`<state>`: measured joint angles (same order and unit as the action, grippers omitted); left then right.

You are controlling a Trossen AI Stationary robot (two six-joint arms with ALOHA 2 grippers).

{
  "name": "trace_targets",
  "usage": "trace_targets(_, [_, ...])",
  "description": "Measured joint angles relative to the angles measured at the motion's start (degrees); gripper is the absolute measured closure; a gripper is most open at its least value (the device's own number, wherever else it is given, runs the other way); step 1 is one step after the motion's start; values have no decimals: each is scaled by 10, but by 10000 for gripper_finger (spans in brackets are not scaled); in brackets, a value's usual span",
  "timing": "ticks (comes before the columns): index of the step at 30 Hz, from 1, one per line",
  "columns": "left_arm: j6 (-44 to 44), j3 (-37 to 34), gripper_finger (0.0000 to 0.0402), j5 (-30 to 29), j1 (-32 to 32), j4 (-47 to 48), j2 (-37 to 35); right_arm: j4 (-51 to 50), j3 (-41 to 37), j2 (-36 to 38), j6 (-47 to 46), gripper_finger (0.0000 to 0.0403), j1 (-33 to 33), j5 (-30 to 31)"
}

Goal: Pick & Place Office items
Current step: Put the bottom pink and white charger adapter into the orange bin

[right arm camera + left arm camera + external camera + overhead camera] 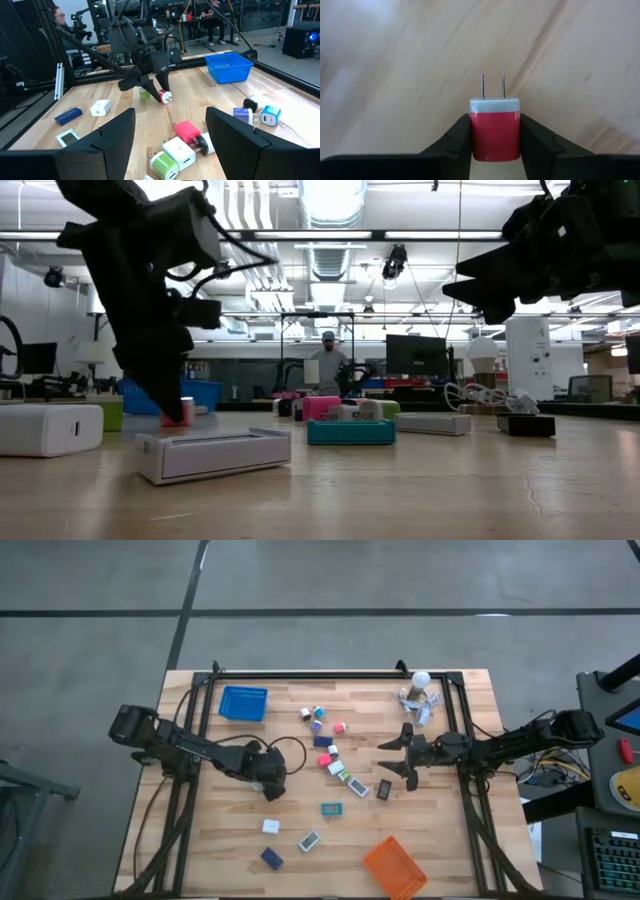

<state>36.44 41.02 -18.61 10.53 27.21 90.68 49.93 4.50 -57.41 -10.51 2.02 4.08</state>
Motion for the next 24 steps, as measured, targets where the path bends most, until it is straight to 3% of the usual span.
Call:
trace_targets(4, [-62,-5,280,-25,23,-84,0,0,0,0,1,165,0,0])
trace_targets(9, [-163,-24,280,-33,36,-260,0,-1,0,0,2,165,0,0])
trace_targets(15, [-294,-101,280,-33,39,-574,0,8,0,-13,15,165,19,0])
trace_targets(20, [-374,-176,280,-7,38,-812,0,122,2,-81,67,165,59,7])
trace_targets(24, [-394,-203,280,-1,38,-893,1,198,41,-169,84,165,70,9])
